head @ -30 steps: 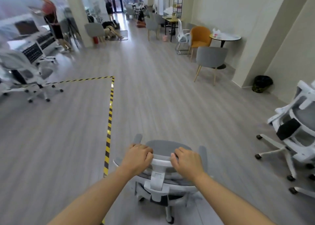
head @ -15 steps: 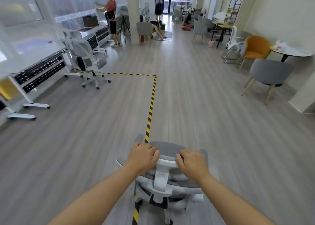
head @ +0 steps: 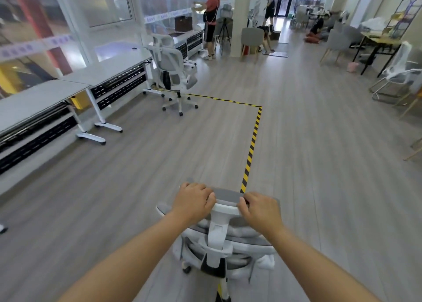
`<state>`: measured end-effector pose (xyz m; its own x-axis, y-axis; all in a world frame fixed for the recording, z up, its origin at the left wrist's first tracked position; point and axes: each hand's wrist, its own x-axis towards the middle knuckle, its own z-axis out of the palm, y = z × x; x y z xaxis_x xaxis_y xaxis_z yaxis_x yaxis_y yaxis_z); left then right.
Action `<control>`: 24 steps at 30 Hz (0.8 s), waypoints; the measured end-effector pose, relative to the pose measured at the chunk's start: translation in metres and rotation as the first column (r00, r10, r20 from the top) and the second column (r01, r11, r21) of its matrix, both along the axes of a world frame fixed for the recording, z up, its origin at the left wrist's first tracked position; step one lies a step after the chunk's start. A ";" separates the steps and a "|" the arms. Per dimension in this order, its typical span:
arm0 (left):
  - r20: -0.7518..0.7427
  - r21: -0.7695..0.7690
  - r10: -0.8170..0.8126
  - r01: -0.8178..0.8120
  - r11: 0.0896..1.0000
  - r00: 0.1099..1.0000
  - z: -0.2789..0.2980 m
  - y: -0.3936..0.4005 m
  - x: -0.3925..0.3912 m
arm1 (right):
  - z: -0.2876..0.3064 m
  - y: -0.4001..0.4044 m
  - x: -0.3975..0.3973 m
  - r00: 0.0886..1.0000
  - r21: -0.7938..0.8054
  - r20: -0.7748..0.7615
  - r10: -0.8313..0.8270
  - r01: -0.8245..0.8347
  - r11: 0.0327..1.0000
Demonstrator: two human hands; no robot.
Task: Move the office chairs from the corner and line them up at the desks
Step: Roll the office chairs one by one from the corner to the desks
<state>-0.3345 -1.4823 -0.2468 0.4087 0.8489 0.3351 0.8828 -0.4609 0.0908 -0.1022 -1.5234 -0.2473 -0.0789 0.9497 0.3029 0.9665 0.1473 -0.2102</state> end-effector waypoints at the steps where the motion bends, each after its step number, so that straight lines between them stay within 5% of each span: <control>1: 0.005 0.009 0.022 -0.022 1.000 1.000 0.000 0.016 -0.009 | 0.000 0.021 -0.009 1.000 0.002 0.002 0.014 -0.014 1.000; 11: 0.028 0.007 0.201 -0.202 0.979 0.979 0.003 0.159 -0.114 | 0.000 0.223 -0.107 0.952 0.054 0.015 0.307 -0.307 0.950; 17: 0.001 0.008 0.297 -0.297 0.955 0.955 0.001 0.256 -0.181 | 0.006 0.332 -0.179 0.927 0.174 0.123 0.356 -0.373 0.911; 24: 0.014 0.027 0.338 -0.338 0.941 0.941 -0.001 0.374 -0.285 | 0.003 0.458 -0.286 0.927 0.109 0.129 0.352 -0.366 0.924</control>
